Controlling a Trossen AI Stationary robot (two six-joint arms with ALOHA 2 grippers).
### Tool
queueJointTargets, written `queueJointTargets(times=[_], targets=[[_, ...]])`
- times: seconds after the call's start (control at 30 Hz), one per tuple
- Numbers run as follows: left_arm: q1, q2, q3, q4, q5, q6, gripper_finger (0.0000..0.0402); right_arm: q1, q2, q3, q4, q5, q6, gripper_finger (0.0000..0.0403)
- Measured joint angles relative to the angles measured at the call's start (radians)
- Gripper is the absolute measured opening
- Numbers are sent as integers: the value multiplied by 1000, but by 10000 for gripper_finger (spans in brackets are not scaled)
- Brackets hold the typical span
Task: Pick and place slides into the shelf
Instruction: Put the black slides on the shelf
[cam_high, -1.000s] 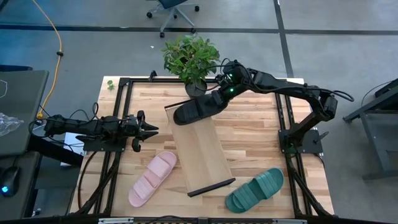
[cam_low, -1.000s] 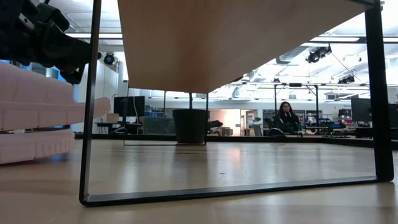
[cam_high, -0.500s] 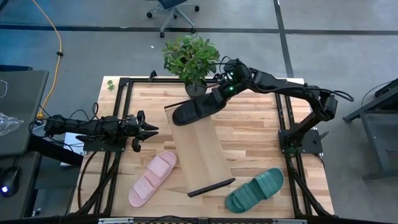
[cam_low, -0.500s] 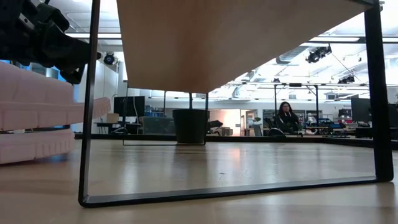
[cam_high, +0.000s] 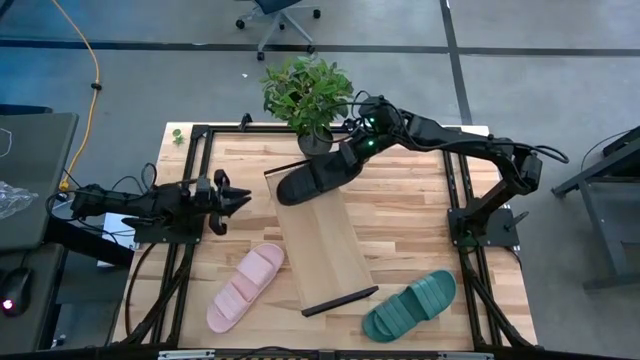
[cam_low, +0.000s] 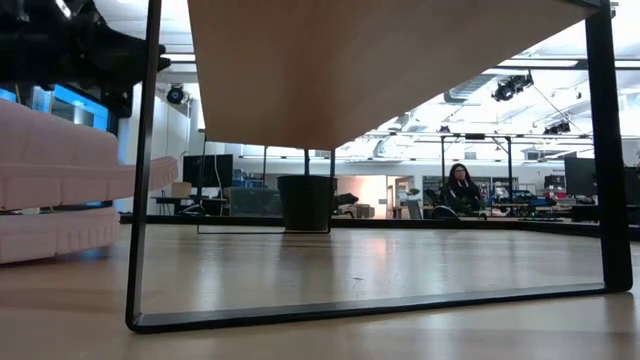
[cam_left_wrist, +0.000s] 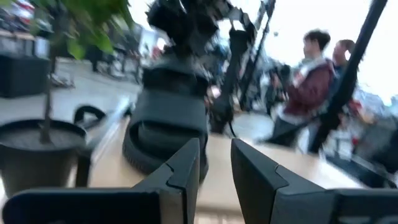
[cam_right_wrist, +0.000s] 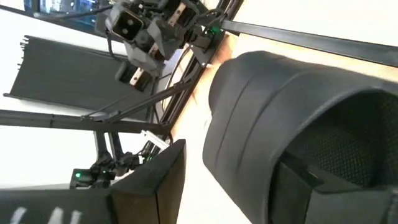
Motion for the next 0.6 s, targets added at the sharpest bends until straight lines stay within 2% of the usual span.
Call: queueJointTargets(times=[0.27,0.43,0.6], targets=[[0,22,0,11,-60,41,83,1,0,0,23,7,3,176],[0,52,0,21,-51,-1,83,1,0,0,22,15,3,176],[0,60,0,137,-46,24,83,1,0,0,22,15,3,176]])
